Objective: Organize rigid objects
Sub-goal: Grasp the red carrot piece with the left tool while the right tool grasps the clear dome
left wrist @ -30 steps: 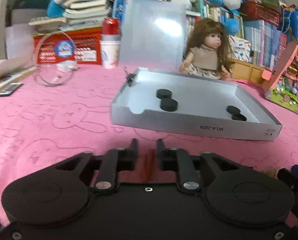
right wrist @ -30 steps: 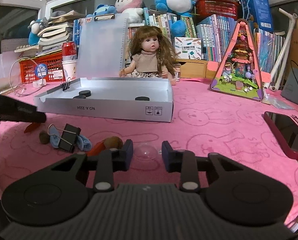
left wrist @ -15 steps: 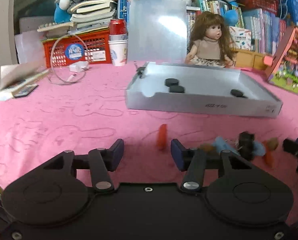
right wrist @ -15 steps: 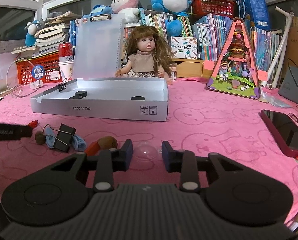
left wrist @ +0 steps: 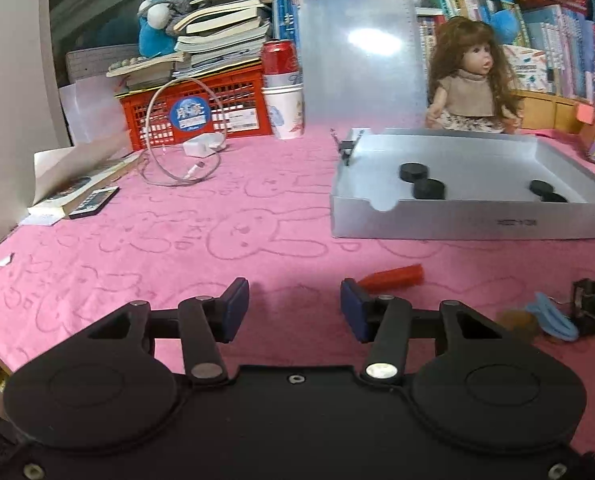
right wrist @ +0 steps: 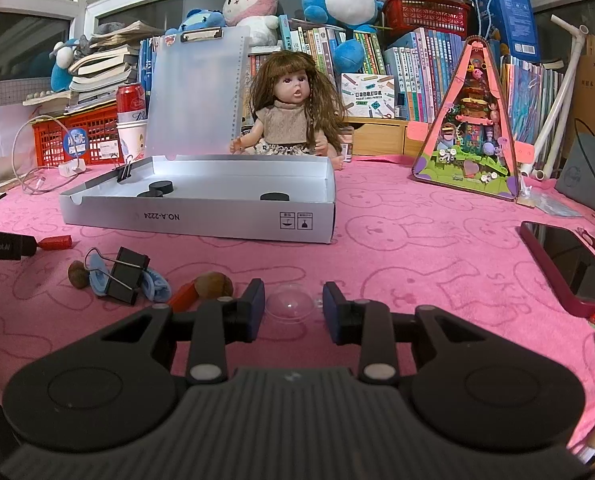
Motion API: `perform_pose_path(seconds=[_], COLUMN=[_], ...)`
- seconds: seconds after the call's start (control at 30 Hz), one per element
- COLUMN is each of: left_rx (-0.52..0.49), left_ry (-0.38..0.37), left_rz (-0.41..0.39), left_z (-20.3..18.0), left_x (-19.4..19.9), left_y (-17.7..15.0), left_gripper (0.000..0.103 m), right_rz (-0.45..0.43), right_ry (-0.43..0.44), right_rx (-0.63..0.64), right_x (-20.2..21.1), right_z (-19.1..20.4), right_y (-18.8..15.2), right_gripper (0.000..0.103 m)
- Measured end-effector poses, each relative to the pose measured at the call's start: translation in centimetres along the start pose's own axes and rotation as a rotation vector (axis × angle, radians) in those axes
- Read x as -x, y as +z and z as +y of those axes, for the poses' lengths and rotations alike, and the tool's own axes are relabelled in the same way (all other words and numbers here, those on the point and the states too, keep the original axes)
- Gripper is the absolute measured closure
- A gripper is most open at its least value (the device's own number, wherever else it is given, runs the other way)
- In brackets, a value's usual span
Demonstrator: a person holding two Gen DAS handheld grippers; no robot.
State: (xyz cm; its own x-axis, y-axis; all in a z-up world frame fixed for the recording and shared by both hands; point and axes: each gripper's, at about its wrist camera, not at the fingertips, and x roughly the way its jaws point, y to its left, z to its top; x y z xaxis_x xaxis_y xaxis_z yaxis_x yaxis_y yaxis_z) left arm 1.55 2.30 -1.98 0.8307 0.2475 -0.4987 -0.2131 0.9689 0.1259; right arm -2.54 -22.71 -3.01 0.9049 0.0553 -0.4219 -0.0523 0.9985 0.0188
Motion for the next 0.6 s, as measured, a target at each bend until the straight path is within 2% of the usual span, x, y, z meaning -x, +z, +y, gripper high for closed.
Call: perform_pose_path(seconds=[0.1,0.3,0.4,0.47,0.6], left_rx=[0.047,0.13,0.117,0.065,0.046], left_ry=[-0.011,-0.034,-0.078,-0.089,-0.024], left_rz=[0.005,-0.053,-0.071,-0.066,-0.001], left_z=[0.5,0.8,0.1,-0.6,-1.0], left_x=[-0.3,2.2,3.7,3.8,2.5], left_y=[0.4,0.1,-0.5,-0.7,-0.7], left_gripper=[0.056,0.056,0.058,0.058,0.064], right_rz=[0.0,0.001,0.001,0.0,-0.001], right_ry=[0.0,-0.001,-0.001,-0.001,-0.004], right_rx=[0.0,-0.003,-0.004,-0.003,-0.005], right_x=[0.0,-0.1,-0.1,-0.1,-0.1], right_z=[0.0,-0.1,-0.1,-0.1,-0.2], right_y=[0.0,0.0,0.0,0.0,0.0], right_gripper=[0.064,0.062,0.059,0.057,0.055])
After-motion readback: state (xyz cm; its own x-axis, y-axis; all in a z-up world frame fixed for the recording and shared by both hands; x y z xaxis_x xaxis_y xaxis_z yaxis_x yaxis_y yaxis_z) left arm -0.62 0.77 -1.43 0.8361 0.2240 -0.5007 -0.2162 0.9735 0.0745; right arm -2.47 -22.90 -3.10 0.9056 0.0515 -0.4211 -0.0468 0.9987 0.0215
